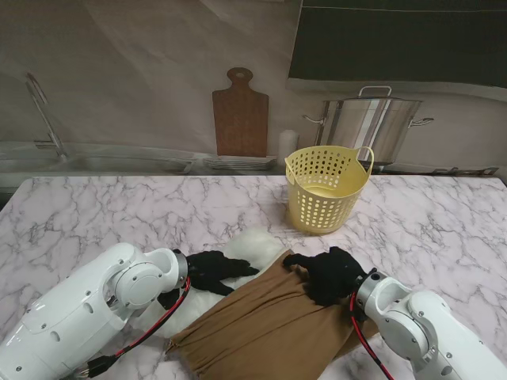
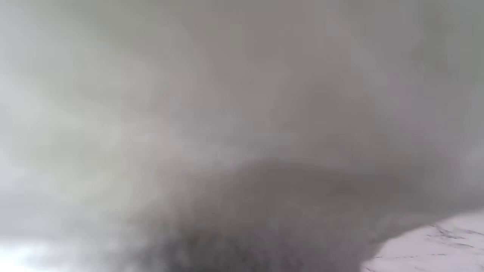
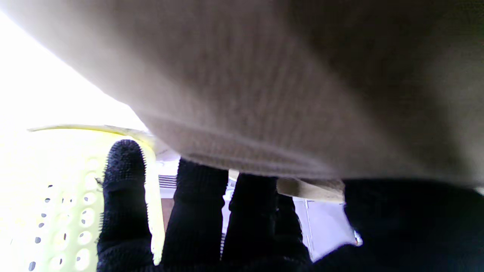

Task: Remove the pillowcase from the pillow and put it in the laundry basket

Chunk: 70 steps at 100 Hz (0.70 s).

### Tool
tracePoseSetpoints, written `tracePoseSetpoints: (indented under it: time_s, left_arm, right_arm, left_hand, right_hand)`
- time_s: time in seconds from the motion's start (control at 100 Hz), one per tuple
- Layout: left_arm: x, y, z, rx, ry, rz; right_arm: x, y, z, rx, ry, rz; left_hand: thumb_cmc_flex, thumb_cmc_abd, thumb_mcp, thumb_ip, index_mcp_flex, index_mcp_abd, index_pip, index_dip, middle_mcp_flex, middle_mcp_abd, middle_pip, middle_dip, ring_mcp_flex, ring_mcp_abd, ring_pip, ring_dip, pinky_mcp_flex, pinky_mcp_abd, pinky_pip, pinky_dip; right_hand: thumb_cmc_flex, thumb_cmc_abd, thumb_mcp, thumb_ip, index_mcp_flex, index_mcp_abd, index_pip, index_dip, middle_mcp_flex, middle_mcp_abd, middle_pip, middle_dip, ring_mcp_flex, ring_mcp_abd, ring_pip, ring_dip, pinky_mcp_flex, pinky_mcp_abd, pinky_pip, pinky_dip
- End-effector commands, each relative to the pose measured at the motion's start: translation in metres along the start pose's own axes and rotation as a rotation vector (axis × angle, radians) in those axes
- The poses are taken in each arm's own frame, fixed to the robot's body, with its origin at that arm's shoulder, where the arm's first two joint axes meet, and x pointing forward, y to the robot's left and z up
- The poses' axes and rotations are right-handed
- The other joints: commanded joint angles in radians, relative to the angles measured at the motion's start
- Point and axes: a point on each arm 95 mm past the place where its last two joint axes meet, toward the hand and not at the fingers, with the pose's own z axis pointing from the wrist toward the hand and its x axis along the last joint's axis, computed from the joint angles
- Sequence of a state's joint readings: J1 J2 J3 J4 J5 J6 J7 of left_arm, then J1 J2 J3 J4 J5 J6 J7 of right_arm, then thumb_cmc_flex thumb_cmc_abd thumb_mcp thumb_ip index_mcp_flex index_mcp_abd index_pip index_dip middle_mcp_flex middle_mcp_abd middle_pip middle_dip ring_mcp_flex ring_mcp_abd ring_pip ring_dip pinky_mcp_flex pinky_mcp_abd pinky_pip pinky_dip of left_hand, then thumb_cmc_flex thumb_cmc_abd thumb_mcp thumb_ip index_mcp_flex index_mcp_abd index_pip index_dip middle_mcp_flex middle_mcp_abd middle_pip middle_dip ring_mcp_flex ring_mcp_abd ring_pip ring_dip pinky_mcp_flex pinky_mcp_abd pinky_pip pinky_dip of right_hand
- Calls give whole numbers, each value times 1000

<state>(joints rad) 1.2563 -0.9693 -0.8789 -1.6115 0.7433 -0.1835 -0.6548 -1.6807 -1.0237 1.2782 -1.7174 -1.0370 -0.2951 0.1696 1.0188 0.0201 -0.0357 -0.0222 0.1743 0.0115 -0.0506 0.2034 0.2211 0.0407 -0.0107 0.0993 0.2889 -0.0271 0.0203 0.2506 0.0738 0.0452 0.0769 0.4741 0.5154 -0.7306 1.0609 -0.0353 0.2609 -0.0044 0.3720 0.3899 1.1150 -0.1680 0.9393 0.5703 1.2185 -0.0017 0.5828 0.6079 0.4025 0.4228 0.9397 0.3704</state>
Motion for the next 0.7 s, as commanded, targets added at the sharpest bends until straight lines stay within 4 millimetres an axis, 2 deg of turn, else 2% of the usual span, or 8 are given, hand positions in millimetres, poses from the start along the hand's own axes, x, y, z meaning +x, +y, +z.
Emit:
tracePoseSetpoints:
  time_s: [0.0,0.08,0.12,0.2,0.3,0.36,0.46,0.69]
  left_arm:
    - [-16,33,2,-109,-42,-27]
    - [-16,33,2,-110,-41,-27]
    - [-16,33,2,-111,-41,-27]
    - [-16,33,2,-113,-40,-27]
    - [-16,32,2,-108,-38,-25]
    - [-16,32,2,-105,-38,-24]
    - [-17,32,2,-103,-39,-21]
    - [-14,32,5,-102,-28,-16]
  right_arm:
    - [2,-10,-3,33,2,10]
    - [3,-10,-2,24,-10,13]
    - [3,-9,-1,18,-18,19]
    - [4,-5,1,2,-41,19]
    - [1,0,3,5,-54,-15]
    - [-1,6,2,11,-61,-28]
    - [-3,16,-2,-15,-75,-37]
    - [-1,44,1,-11,-80,-128]
  left_hand:
    - [112,-73,16,11,60,39,49,30,68,78,42,40,77,144,106,37,16,42,488,12]
    - [112,-74,16,11,62,38,50,30,70,80,42,40,78,145,106,37,16,41,488,12]
    - [112,-73,15,11,63,38,50,29,71,79,43,40,78,146,106,37,16,41,487,12]
    - [110,-73,15,10,62,37,49,29,71,79,42,40,78,146,106,37,16,42,487,12]
    - [111,-72,16,11,62,36,49,28,70,78,41,40,78,145,106,37,17,41,487,12]
    - [112,-72,15,10,62,36,49,28,69,79,41,40,78,145,106,37,17,41,487,12]
    - [113,-72,16,10,63,35,49,27,70,78,41,41,79,147,106,37,17,42,488,12]
    - [115,-69,16,10,66,31,50,27,72,78,42,41,79,146,106,37,18,41,488,12]
  right_hand:
    - [-18,-37,-60,-61,-86,-7,10,-129,40,-49,86,8,91,-31,88,42,1,49,10,-19]
    - [-50,0,-141,-60,-138,32,95,-213,31,-49,98,-3,92,-31,83,39,14,52,19,-18]
    - [-64,28,-186,-34,-154,44,128,-230,31,-47,113,6,92,-28,94,41,22,51,26,-16]
    - [-115,105,-352,-36,-162,53,173,-270,5,-29,112,18,70,-14,90,31,22,55,31,-14]
    - [-180,160,-358,-19,-168,2,126,-292,-159,9,42,25,-67,2,3,20,-24,46,20,-4]
    - [-199,206,-367,-18,-150,-23,42,-237,-311,61,-62,69,-187,18,-64,16,-82,19,-16,24]
    - [-218,234,-406,-23,-90,-17,-43,-146,-491,99,-59,166,-334,13,-29,35,-152,8,-47,49]
    - [-226,177,-406,-23,-81,-59,-240,-25,-634,98,-7,312,-462,-18,126,85,-220,42,-113,46]
